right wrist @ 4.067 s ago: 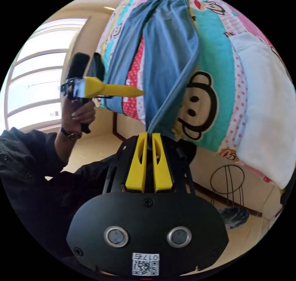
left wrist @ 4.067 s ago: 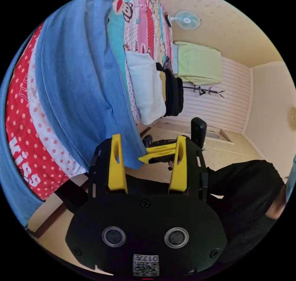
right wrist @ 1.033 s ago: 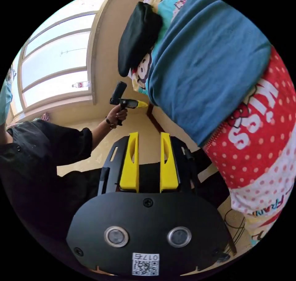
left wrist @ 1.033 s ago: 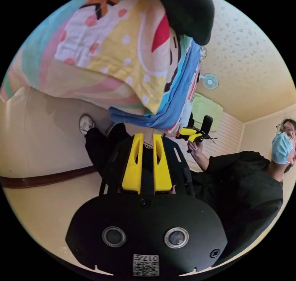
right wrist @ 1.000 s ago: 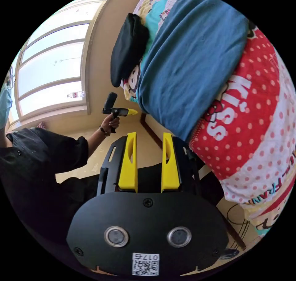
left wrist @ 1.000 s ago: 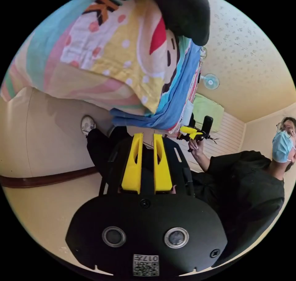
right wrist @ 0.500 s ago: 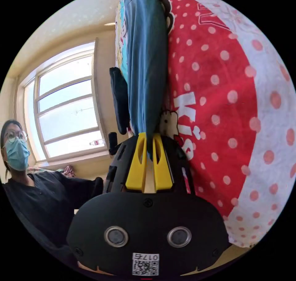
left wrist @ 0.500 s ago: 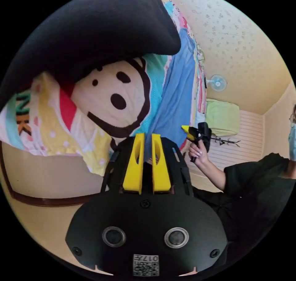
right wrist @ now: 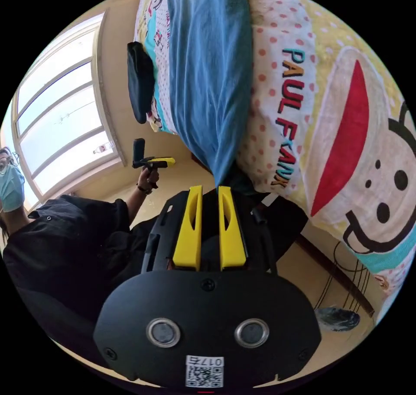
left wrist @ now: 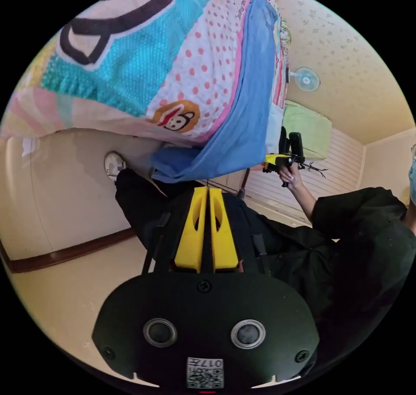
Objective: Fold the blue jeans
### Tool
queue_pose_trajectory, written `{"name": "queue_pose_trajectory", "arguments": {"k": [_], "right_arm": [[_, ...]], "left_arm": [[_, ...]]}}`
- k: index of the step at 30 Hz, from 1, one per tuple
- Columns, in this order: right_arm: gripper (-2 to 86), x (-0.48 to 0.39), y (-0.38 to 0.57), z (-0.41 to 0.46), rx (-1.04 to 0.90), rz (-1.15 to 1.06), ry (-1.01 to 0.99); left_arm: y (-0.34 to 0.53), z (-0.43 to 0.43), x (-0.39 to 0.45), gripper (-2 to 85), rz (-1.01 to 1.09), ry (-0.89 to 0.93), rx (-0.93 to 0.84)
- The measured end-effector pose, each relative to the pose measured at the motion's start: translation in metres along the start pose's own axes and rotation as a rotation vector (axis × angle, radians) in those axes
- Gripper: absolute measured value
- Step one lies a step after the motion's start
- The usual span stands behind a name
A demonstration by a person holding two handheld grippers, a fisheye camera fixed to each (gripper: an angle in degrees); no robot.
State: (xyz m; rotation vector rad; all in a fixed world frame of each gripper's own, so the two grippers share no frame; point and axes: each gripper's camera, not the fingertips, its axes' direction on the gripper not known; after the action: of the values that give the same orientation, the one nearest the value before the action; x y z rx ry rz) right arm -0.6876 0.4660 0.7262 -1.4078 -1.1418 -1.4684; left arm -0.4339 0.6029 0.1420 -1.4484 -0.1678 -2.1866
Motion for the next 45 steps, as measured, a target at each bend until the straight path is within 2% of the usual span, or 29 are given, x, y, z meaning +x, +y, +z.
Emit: {"name": "queue_pose_trajectory", "arguments": {"k": [4, 7, 11, 13, 16, 20, 23, 29, 34, 37, 40, 45], "right_arm": [[10.5, 0.007, 0.005, -0.047, 0.29, -0.01, -0.044], [11.6, 0.008, -0.002, -0.062, 0.427, 0.001, -0.056], [12.3, 0.002, -0.003, -0.049, 0.471, 0.006, -0.095], [12.8, -0.003, 0.0, -0.044, 0.488, 0.009, -0.058], [13.6, -0.013, 0.012, -0.04, 0.519, -0.019, -0.066], [13.3, -0.017, 0.034, -0.034, 0.498, -0.051, -0.035], [13.7, -0.015, 0.036, -0.032, 0.445, -0.107, -0.097], [9.7, -0.016, 0.016, -0.022, 0.326, -0.217, -0.286], [3.9, -0.038, 0.002, -0.004, 0.196, -0.233, -0.372], [2.5, -0.06, 0.033, -0.011, 0.23, -0.246, -0.39], [1.7, -0.095, 0.08, -0.021, 0.236, -0.256, -0.356], [1.2, -0.189, 0.158, -0.032, 0.199, -0.283, -0.079]], "left_arm": [[-0.046, -0.025, 0.045, 10.1, 0.154, -0.044, 0.207], [-0.097, -0.012, 0.077, 10.8, 0.275, -0.087, 0.224], [-0.144, 0.021, 0.086, 11.4, 0.287, -0.204, 0.202], [-0.165, 0.053, 0.072, 11.8, 0.198, -0.297, 0.09], [-0.147, 0.052, 0.07, 12.2, 0.166, -0.306, 0.144], [-0.109, 0.05, 0.055, 13.8, 0.136, -0.222, 0.188], [-0.096, 0.065, 0.028, 13.4, 0.13, -0.034, 0.138], [-0.11, 0.085, 0.001, 6.5, 0.152, 0.072, 0.083], [-0.117, 0.107, -0.009, 1.6, 0.169, 0.213, -0.066], [-0.091, 0.095, -0.002, 0.2, 0.228, 0.339, -0.117], [-0.048, 0.085, 0.027, -0.3, 0.295, 0.319, -0.194], [0.036, 0.073, 0.111, -0.6, 0.436, 0.166, -0.255]]}}
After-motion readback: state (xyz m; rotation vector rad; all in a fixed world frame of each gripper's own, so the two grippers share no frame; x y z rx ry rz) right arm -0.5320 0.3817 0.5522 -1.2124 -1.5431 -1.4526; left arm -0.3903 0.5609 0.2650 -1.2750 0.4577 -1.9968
